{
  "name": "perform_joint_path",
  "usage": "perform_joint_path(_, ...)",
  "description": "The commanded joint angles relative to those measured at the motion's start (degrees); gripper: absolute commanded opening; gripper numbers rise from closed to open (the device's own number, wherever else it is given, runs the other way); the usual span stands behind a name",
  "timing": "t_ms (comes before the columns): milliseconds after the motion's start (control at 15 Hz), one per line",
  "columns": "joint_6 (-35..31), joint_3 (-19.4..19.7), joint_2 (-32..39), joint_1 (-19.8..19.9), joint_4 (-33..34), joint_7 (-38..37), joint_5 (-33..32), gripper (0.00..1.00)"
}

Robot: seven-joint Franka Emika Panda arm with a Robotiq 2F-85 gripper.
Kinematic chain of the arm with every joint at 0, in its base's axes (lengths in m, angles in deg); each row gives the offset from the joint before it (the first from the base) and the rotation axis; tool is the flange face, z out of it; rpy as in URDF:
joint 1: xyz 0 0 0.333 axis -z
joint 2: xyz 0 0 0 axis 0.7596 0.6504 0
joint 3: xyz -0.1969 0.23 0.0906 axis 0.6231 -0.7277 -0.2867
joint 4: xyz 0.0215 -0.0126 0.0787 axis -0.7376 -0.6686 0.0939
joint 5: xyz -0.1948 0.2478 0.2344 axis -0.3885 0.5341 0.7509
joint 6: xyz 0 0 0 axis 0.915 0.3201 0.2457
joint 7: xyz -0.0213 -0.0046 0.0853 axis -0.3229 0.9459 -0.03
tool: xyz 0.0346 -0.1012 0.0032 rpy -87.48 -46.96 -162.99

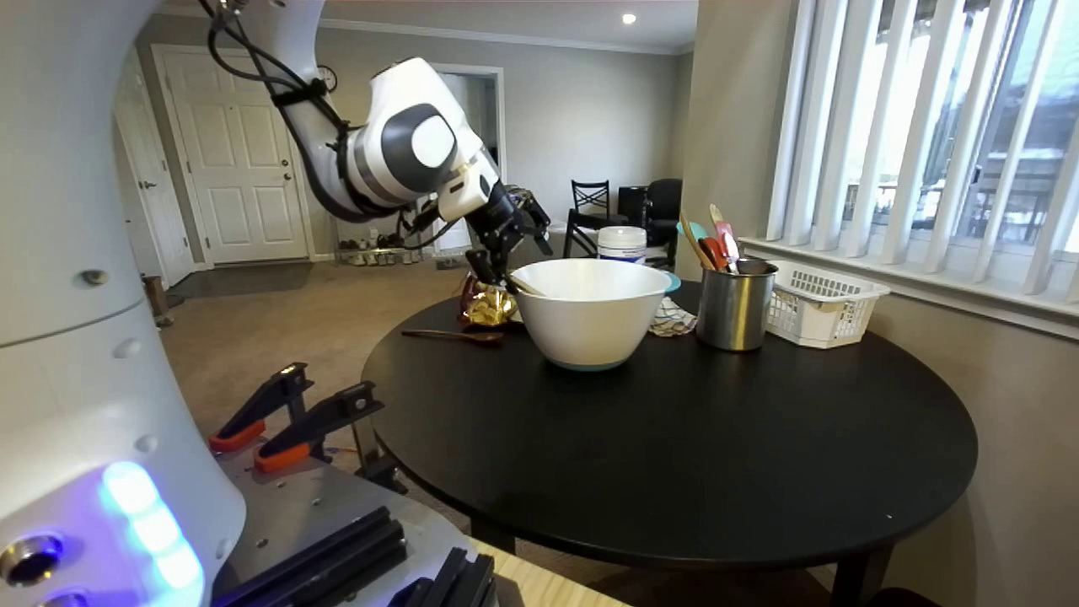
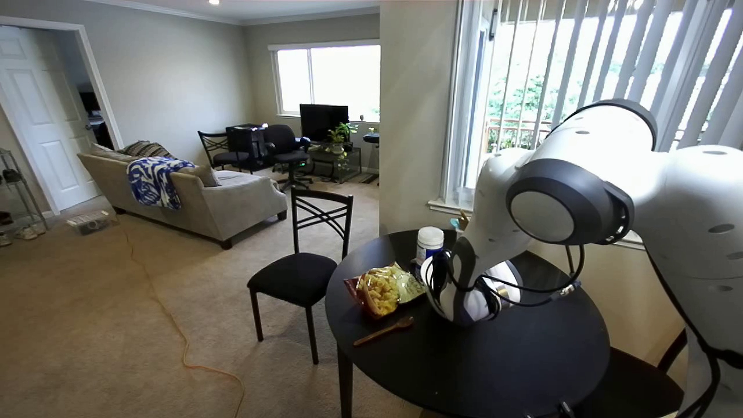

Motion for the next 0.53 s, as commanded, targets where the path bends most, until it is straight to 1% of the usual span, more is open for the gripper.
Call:
perform_joint_path(0,-1.63,1.48,-4.3,-1.24,-3.24,1.47,-0.71,1.0)
perform_joint_path(267,-1.85,1.13,-5.68,-0.72,-3.67,1.2,-0.87,1.0)
perform_joint_path(467,-1.68,0.61,-5.32,-0.29,-3.26,0.83,-0.8,1.0)
